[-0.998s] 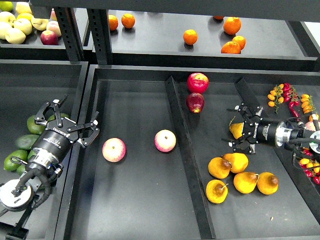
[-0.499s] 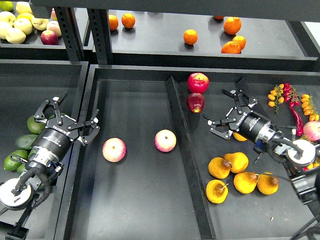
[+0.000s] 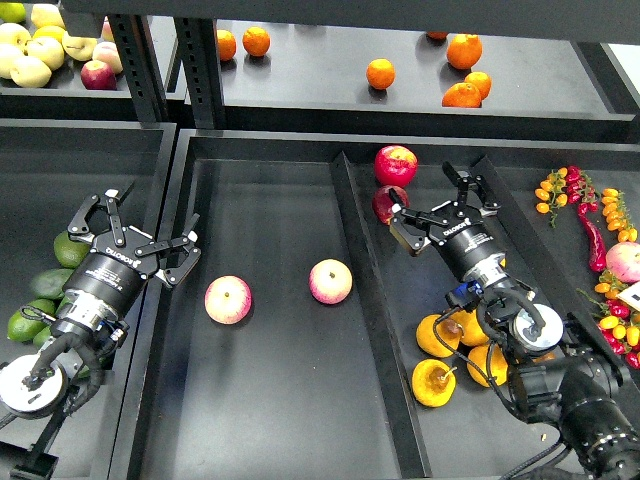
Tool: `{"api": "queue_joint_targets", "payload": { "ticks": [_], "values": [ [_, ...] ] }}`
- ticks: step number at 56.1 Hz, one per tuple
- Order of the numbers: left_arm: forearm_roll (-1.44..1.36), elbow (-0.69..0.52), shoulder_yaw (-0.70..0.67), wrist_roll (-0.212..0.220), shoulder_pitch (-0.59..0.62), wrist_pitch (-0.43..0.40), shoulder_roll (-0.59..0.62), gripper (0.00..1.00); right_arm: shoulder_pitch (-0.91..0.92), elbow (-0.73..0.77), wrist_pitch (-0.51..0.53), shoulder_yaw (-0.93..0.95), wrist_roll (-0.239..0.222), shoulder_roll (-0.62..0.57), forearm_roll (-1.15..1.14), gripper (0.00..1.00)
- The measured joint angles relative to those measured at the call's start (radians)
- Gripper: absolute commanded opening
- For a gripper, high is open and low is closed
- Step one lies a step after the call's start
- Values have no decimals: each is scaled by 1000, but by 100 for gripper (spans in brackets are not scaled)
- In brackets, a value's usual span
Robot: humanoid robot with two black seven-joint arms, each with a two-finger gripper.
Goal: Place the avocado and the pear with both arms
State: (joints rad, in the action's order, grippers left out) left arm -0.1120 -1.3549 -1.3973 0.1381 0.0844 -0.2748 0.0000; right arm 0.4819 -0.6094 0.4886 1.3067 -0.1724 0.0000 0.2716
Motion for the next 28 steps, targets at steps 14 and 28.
{"api": "queue_joint_targets", "payload": {
  "ticks": [14,28],
  "values": [
    [1,-7,0,0,-9,-1,0,100,-43,-66,0,8,65,0,-9,100],
    [2,-25,4,0,-32,-2,0,100,-213,-198,0,3,61,0,-97,100]
  ]
}}
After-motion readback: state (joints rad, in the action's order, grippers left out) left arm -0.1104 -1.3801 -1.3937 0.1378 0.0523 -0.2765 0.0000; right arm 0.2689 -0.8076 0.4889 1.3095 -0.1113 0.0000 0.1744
